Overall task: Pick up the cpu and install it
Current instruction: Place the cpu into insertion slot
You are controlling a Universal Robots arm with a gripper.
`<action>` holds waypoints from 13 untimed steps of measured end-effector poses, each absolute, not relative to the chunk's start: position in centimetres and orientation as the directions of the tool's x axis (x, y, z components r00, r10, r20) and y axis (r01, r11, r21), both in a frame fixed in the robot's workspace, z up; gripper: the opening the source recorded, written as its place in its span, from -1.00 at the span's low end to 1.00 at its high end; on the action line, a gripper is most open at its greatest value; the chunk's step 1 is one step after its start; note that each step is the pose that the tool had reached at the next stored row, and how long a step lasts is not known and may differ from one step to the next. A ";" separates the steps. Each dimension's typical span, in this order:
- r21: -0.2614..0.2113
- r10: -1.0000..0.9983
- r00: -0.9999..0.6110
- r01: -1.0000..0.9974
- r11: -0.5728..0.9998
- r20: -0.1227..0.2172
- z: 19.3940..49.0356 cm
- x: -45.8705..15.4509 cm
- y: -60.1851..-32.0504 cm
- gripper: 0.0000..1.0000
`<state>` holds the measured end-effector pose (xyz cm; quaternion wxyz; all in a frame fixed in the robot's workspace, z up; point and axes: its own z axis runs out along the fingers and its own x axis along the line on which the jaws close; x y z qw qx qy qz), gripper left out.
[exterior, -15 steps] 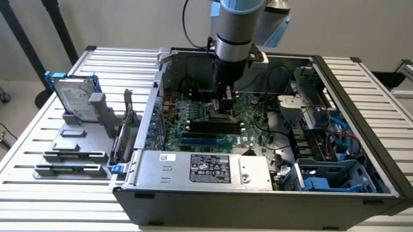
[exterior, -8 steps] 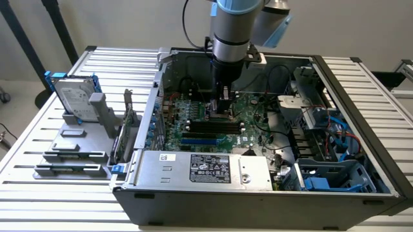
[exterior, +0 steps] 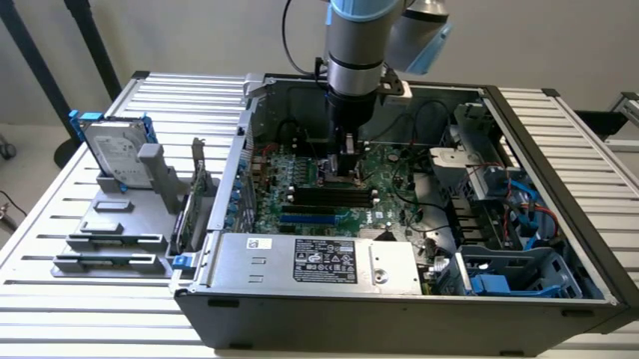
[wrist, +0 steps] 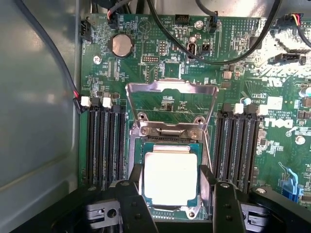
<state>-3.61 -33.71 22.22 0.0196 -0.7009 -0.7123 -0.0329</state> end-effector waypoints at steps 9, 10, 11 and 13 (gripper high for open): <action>0.020 0.997 0.024 0.999 -0.026 0.072 22.2 -3.8 -33.7 0.09; 0.020 0.997 0.024 0.999 -0.026 0.069 22.1 -3.8 -33.6 0.09; 0.020 0.997 0.024 0.999 -0.025 0.067 22.1 -3.9 -33.5 0.09; 0.021 0.998 0.024 0.999 -0.025 0.064 22.1 -4.0 -33.5 0.09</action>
